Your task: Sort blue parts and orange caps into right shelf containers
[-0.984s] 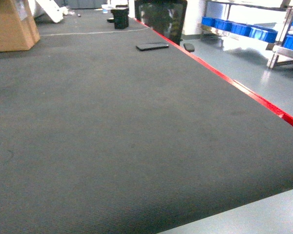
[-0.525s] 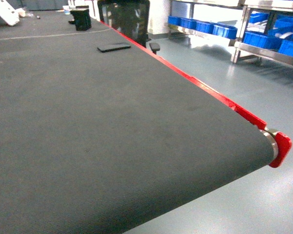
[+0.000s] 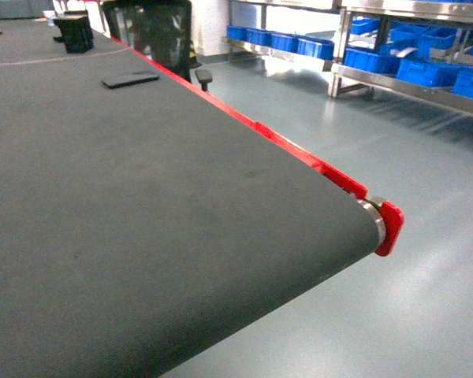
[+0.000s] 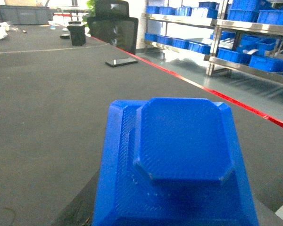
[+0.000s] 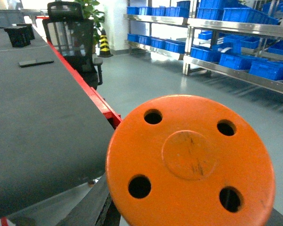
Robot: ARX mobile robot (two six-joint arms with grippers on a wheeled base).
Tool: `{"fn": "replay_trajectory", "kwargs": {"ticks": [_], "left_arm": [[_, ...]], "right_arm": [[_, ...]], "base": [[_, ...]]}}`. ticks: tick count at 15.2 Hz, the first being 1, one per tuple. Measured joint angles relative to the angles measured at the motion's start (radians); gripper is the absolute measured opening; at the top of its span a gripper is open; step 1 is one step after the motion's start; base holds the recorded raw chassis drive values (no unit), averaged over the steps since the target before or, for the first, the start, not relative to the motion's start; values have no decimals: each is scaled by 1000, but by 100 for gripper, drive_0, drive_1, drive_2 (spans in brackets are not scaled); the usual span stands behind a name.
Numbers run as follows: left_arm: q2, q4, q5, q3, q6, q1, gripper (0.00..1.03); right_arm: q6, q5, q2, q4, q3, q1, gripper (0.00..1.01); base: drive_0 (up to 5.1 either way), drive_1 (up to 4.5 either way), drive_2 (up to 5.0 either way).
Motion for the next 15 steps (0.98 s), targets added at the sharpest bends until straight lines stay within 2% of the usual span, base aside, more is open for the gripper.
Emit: {"fn": "replay_trajectory", "kwargs": {"ticks": [15], "left_arm": [[0,0,0,0,0,0,42]], "right_arm": [[0,0,0,0,0,0,44]], "base": [[-164,-164,-164]]}}
